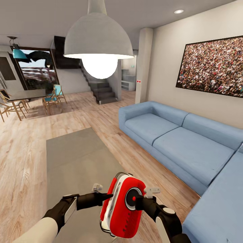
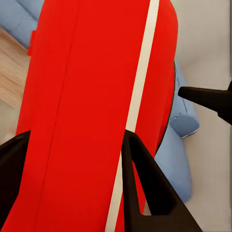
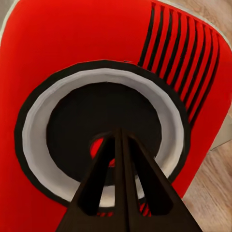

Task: Turn on the radio receiver that's on the table in the living room.

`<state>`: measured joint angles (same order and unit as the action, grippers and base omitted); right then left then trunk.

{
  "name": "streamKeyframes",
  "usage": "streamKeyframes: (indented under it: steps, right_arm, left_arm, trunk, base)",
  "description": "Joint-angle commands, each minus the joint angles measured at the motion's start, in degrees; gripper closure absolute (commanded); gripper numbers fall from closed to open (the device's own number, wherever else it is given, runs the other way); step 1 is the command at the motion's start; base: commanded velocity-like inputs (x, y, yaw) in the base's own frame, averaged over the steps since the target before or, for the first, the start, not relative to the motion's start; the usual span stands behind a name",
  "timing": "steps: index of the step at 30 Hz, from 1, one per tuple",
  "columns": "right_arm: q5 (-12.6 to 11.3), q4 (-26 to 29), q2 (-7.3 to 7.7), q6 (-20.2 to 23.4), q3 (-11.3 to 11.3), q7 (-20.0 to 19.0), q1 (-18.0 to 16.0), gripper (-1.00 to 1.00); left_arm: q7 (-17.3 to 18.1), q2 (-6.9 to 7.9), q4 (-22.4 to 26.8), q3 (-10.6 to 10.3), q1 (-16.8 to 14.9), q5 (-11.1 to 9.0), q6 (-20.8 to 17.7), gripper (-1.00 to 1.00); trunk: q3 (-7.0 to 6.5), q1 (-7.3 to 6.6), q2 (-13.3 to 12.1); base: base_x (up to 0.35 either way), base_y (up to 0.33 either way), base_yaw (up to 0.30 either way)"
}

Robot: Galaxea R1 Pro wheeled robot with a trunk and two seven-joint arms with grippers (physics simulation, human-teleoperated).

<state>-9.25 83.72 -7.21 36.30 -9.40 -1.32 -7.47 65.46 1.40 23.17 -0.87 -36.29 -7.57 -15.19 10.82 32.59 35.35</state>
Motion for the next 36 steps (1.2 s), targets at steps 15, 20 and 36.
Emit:
streamKeyframes:
  steps: [15,20,36]
  right_arm:
    - [0.02,-0.35,0.00,0.00,-0.09,0.00,0.00,1.00]
    - [0.02,-0.48,0.00,0.00,-0.09,0.00,0.00,1.00]
    - [0.01,-0.58,0.00,0.00,-0.09,0.00,0.00,1.00]
  left_arm:
    - [0.22,-0.34,0.04,0.17,-0.01,-0.17,-0.11,1.00]
    - [0.36,-0.27,0.07,0.17,-0.01,-0.22,-0.11,1.00]
    - [6.03,-0.58,0.77,0.17,-0.01,-0.11,-0.24,1.00]
  trunk:
    - [0.00,0.00,0.00]
    - [0.00,0.00,0.00]
    - [0.00,0.00,0.00]
  base:
    - [0.000,0.000,0.000]
    - [0.000,0.000,0.000]
    - [0.000,0.000,0.000]
